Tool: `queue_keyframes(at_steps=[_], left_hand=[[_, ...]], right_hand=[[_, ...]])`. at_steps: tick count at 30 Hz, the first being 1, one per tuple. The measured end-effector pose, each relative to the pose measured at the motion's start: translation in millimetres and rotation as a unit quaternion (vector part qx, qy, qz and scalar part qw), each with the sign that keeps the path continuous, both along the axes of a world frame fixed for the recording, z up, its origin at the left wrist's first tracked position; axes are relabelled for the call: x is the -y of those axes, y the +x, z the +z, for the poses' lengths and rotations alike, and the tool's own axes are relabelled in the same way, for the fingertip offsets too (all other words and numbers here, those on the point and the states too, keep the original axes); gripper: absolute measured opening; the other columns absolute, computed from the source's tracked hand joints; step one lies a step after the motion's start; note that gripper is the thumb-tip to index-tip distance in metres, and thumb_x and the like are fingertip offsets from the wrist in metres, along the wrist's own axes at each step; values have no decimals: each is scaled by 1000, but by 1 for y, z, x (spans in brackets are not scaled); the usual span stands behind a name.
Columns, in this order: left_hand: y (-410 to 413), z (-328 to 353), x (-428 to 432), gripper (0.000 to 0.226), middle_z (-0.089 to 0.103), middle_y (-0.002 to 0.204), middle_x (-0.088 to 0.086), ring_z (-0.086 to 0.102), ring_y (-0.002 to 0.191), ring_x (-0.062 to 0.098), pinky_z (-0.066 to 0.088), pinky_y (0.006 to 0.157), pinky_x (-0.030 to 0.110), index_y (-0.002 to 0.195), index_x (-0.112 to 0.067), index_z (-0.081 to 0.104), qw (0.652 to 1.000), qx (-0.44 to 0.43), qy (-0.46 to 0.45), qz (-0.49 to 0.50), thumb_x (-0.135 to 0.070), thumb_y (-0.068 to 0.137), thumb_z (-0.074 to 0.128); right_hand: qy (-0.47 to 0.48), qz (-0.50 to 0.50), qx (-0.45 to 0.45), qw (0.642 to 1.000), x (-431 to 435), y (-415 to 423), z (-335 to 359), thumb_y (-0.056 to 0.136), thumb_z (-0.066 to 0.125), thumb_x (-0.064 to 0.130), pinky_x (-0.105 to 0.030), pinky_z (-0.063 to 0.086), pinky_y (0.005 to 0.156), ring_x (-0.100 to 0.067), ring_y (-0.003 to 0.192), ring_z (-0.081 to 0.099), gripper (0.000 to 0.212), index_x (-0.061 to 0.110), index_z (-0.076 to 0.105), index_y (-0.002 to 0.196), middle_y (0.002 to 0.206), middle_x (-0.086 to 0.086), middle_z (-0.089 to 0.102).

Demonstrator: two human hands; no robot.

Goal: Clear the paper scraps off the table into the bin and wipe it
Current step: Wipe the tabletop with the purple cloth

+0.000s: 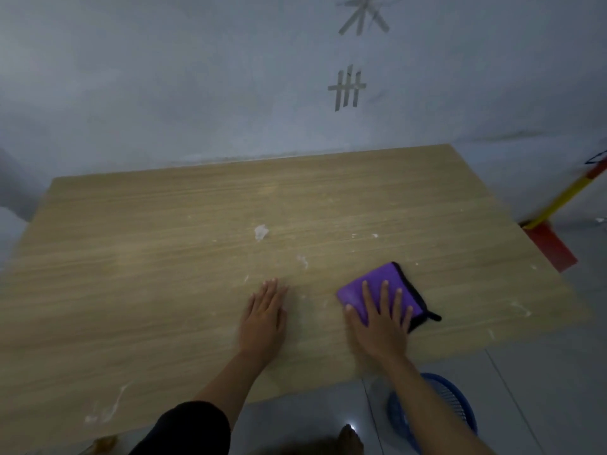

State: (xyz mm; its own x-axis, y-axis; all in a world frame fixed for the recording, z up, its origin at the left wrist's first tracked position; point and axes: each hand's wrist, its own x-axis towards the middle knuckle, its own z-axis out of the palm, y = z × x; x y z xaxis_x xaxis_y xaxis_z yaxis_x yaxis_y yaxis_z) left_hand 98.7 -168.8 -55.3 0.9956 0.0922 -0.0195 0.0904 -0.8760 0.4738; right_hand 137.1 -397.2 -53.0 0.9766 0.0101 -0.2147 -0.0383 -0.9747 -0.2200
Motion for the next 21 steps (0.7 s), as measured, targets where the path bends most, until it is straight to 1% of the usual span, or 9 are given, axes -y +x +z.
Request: queue_keyframes(at_steps=[2,3,5,8,11,14,17,19,21], left_hand=[[11,0,17,50,44,143,9,39,133,30,12,106,28,132,-19,48,999,-12,2,-38,-33,87,30],[16,-2,26,50,44,143,8,39,132,30,12,106,29,132,-20,48,998,-17,7,-58,-33,88,30],[27,-3,44,50,43,144,6,39,133,29,12,107,29,134,-21,45,996,-19,10,-84,-35,90,28],[47,0,70,50,42,144,3,40,132,25,13,106,27,134,-25,45,994,-20,29,-103,-38,90,27],[68,2,95,63,18,153,-5,16,143,15,2,114,24,141,-29,32,991,-16,23,-132,-47,85,9],[89,6,119,71,10,156,-4,4,145,13,-4,113,26,143,-32,23,990,-12,18,-139,-50,80,-3],[109,12,147,73,9,157,-4,2,145,14,-1,116,29,144,-32,21,990,-17,14,-141,-51,79,-5],[123,12,170,73,11,157,-3,4,145,15,1,116,31,144,-31,22,989,-17,11,-145,-51,79,-5],[136,10,195,73,11,157,-2,5,145,15,0,116,30,144,-32,22,988,-22,11,-154,-50,78,-4]], right_hand=[[13,68,20,997,-19,-11,-2,83,4,71,-52,-1,114,-31,143,7,71,38,19,144,155,-4,14],[11,114,24,993,-24,-15,-5,87,11,68,-51,2,113,-29,143,10,63,41,21,143,154,-2,19],[3,187,30,982,-21,-16,-9,90,20,65,-47,-1,113,-23,144,1,59,43,11,144,156,4,13],[24,211,59,975,16,0,-11,88,24,68,-41,-6,115,-17,144,-4,64,42,9,144,156,10,8],[21,117,59,991,77,28,-10,83,15,73,-40,-7,115,-16,145,-4,68,44,6,143,155,12,2],[-5,-33,25,999,145,57,-6,77,0,77,-45,-6,116,-19,144,-10,74,42,-5,143,155,8,-8],[18,-163,-21,986,180,74,1,84,10,70,-51,-4,116,-23,144,-11,70,37,-4,145,158,-1,-7],[16,-170,1,985,175,75,-1,87,14,68,-55,-2,116,-28,144,-6,67,36,5,145,158,-5,0],[11,-107,33,994,163,71,-3,86,11,68,-56,4,114,-33,143,9,68,34,21,145,155,-8,17]])
